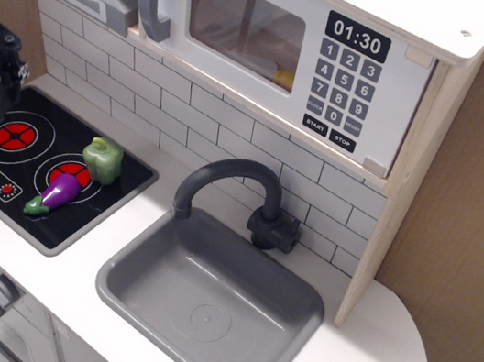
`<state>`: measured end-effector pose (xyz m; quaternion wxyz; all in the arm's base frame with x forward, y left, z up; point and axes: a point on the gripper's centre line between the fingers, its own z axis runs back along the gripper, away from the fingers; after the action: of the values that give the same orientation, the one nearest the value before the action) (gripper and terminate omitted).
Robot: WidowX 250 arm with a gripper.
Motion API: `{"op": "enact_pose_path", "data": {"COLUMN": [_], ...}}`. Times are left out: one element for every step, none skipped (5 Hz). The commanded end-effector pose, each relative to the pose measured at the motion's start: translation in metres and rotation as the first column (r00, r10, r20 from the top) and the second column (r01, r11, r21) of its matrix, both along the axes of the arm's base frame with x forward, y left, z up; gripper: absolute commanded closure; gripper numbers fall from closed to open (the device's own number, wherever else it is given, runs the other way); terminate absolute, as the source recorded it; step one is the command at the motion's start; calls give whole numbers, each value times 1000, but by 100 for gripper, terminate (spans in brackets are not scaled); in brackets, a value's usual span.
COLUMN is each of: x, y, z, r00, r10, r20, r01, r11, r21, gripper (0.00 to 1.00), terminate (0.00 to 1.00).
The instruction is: Open microwave
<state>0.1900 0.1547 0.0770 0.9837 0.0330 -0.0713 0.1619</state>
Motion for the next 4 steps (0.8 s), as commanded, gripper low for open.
{"op": "enact_pose_path", "data": {"x": [63,94,123,143], "y": [8,6,4,-2], "z": [29,31,28,25], "r00": [964,949,937,919], "r10": [-258,-298,-327,-370], "r20": [67,103,121,137], "r01": [259,303,335,379], "r11": [966,952,941,925], "r21": [-7,-35,-48,-42], "gripper": [0,0,0,0], "terminate": [0,0,0,0]}}
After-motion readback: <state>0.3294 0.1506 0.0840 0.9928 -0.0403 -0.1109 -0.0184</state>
